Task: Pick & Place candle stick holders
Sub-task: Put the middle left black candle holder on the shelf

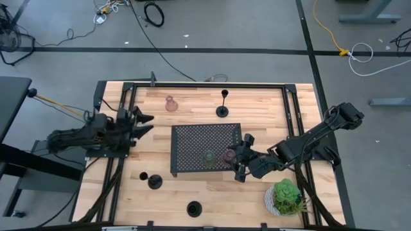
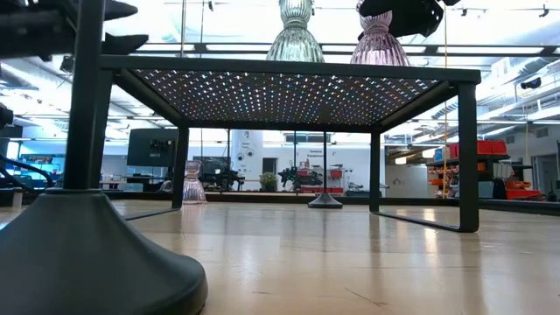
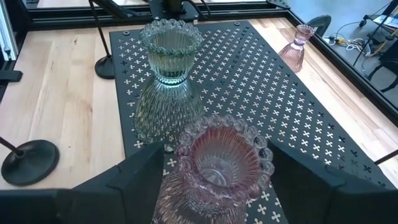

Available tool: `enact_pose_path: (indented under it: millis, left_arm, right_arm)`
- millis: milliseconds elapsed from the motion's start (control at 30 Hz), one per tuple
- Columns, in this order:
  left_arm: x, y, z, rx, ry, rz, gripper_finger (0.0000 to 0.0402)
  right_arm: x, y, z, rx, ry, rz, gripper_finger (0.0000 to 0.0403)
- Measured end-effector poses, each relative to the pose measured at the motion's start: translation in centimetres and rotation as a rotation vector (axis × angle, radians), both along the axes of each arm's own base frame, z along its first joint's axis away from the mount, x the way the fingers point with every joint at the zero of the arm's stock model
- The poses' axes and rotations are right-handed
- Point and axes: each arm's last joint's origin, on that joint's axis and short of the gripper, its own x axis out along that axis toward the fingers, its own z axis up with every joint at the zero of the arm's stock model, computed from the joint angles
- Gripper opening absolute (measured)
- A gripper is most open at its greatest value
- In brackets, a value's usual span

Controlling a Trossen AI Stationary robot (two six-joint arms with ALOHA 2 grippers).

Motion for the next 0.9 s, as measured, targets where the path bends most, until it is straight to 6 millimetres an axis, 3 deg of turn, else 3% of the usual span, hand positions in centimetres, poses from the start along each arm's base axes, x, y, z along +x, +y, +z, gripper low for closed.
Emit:
enact_pose_path:
  millis: [233,900]
  left_arm:
    - [0.3,-0.6,0.6,0.025,0.226,-0.092,0.0234]
    - [3.8,-4.1,4.3,0.146,0.38,-0.336,0.0234]
  right_arm:
    - [0.0,0.0,0.0,-0.001,0.002,0.004,0.0277]
    - [0.0,0.0,0.0,-0.006,0.001,0.005,0.0277]
